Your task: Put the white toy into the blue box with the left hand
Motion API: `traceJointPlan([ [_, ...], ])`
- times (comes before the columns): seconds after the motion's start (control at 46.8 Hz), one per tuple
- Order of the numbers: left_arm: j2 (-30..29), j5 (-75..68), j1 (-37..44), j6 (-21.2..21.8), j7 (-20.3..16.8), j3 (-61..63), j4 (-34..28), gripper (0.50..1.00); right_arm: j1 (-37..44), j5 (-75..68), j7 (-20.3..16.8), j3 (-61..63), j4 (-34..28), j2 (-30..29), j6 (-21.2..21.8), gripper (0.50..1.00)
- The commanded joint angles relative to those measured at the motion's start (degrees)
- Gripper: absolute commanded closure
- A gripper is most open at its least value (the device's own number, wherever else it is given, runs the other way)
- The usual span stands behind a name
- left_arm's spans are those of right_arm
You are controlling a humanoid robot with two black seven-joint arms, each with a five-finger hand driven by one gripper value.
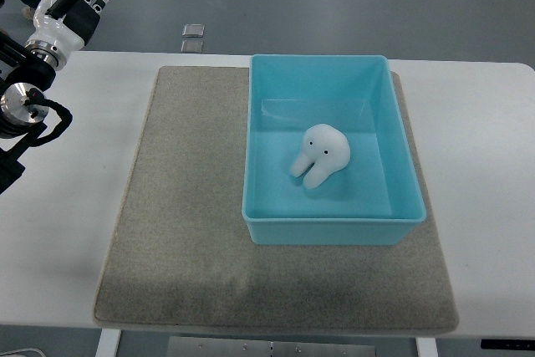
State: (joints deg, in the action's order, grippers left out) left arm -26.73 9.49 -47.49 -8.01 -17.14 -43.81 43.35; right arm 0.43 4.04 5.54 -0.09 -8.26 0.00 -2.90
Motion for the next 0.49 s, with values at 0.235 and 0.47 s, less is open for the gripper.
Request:
traceJointPlan([
  [0.235, 0.01, -0.09, 3.01, -2.18, -0.09, -1.01, -1.69, 0.506, 0.01, 0.0, 0.0, 0.0, 0.0, 0.0, 0.0, 0.564],
  [0.47, 0.18, -0.09, 5.56, -2.09, -0.18, -2.85, -1.78, 0.506, 0.01, 0.0, 0.0, 0.0, 0.0, 0.0, 0.0, 0.564],
])
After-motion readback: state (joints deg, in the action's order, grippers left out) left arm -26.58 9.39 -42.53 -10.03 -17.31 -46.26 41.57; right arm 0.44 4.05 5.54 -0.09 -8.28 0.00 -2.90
